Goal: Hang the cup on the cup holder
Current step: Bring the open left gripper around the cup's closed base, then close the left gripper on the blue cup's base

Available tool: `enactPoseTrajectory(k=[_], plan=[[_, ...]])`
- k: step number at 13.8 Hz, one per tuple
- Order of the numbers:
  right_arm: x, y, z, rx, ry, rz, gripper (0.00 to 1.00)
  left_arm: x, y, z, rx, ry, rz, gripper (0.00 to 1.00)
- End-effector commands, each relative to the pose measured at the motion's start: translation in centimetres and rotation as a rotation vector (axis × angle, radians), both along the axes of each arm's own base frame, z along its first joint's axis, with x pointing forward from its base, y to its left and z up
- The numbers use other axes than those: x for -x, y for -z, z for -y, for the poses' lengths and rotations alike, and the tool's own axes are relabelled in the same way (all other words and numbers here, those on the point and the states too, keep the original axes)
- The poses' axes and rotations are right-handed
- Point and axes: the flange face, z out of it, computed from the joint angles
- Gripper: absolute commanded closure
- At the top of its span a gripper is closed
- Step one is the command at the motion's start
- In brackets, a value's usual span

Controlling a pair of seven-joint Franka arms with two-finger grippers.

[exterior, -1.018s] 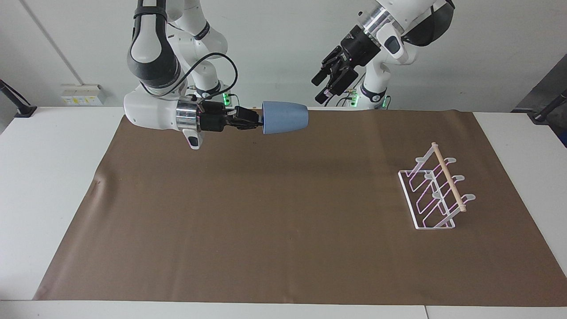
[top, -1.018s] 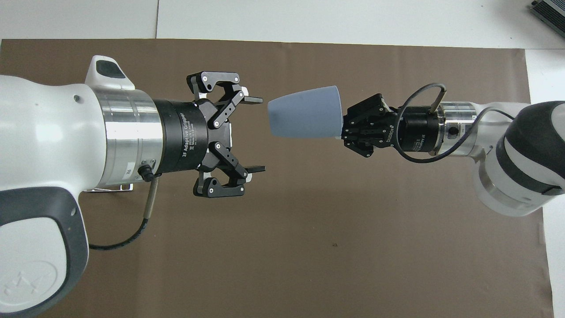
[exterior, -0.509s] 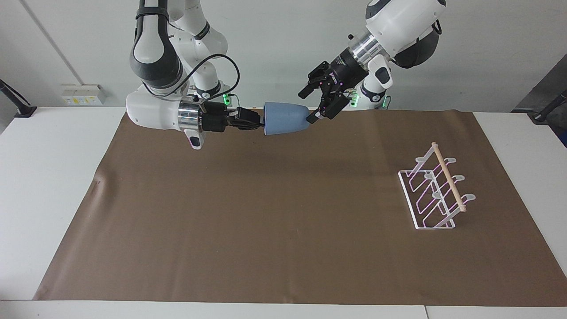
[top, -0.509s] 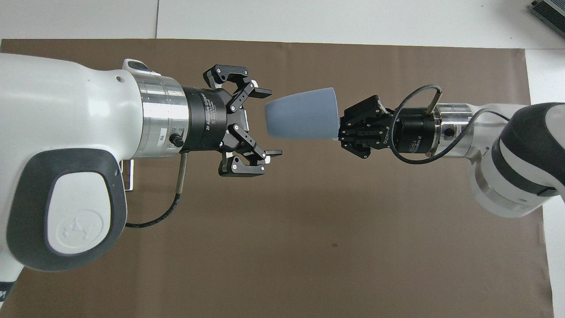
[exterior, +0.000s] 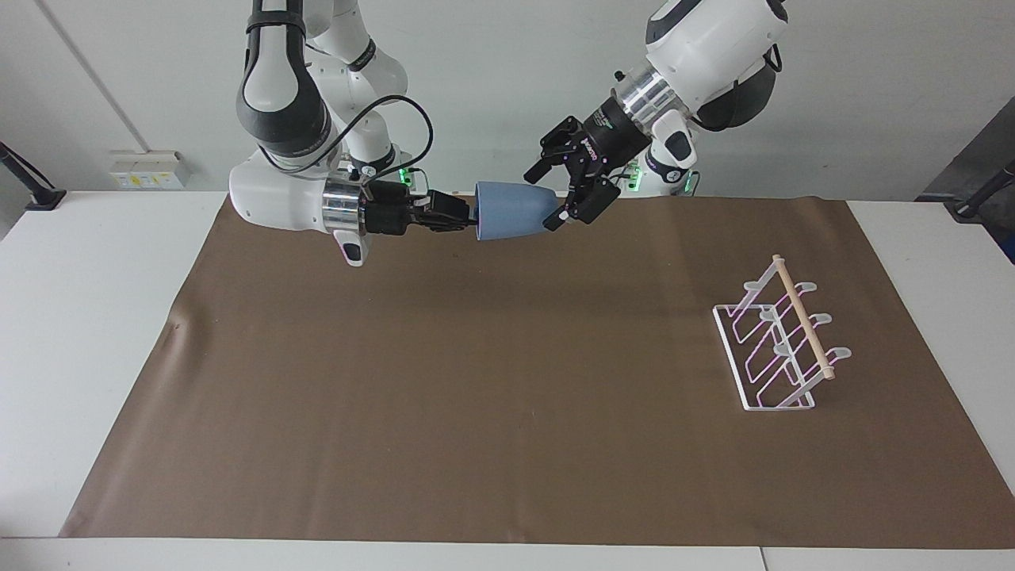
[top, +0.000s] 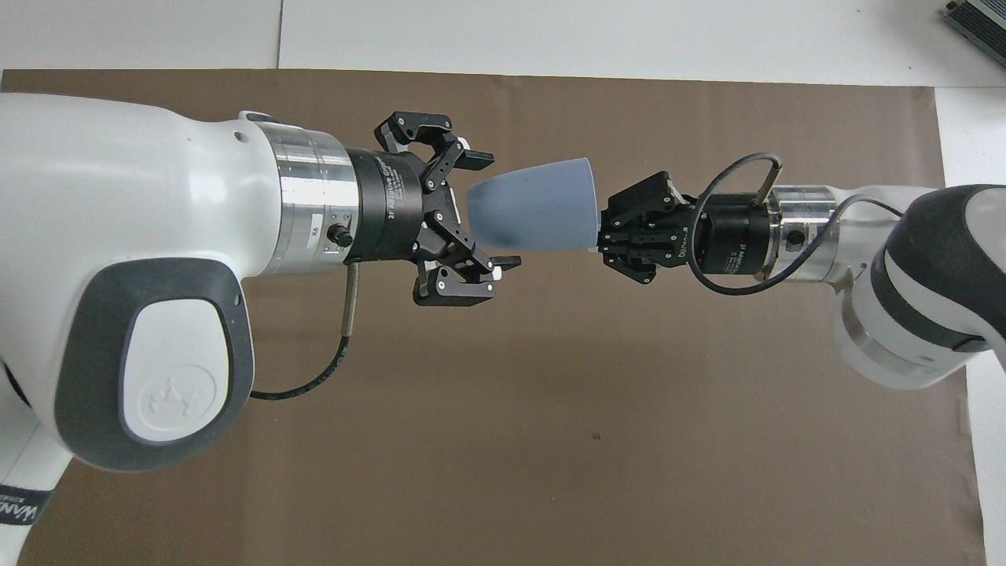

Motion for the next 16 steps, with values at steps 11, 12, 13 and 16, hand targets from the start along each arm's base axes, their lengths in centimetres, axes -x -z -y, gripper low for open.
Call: enactPoseTrajectory(k=[11, 12, 13, 16], plan=[[0.6, -0.5, 0.1, -0.014, 0.028, -0.014, 1.0, 0.1, 1.3, 0.7, -0.031, -0.03, 0.013, 0.0], [0.6, -0.5, 0.1, -0.015, 0.027, -0.015, 1.0, 0.1, 1.3, 0.7, -0.032, -0.03, 0.011, 0.0], [0.6, -0.5, 0.0, -0.014, 0.027, -0.014, 1.0, 0.2, 1.3, 0.7, -0.032, -0.029, 0.01, 0.05], [0.6, -0.5, 0.2, -0.015, 0.028, -0.015, 1.0, 0.2, 1.2, 0.7, -0.029, -0.036, 0.008, 0.57]])
